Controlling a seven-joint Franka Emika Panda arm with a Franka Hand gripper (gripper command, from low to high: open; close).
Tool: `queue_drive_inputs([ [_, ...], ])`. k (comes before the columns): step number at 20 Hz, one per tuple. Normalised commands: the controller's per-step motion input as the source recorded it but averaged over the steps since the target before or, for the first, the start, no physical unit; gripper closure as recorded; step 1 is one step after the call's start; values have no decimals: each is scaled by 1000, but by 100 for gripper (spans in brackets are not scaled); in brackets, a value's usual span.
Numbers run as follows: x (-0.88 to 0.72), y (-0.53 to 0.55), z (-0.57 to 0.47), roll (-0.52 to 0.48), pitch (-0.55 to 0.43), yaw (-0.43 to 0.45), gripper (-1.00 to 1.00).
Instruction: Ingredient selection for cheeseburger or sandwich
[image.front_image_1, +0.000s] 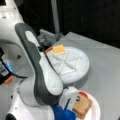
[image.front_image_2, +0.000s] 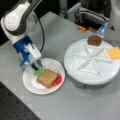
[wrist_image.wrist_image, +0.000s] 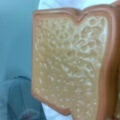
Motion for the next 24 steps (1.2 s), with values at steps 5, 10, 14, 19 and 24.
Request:
queue_drive_inputs([
  [5, 76, 49, 20, -673, -75, 67, -100],
  [10, -167, 368, 263, -642, 73, -41, -100],
  [14, -275, 509, 296, -496, 110, -91, -100],
  [19, -306, 440, 233, -436, 76, -80, -100],
  [24, -328, 341, 136, -479, -32, -84, -100],
])
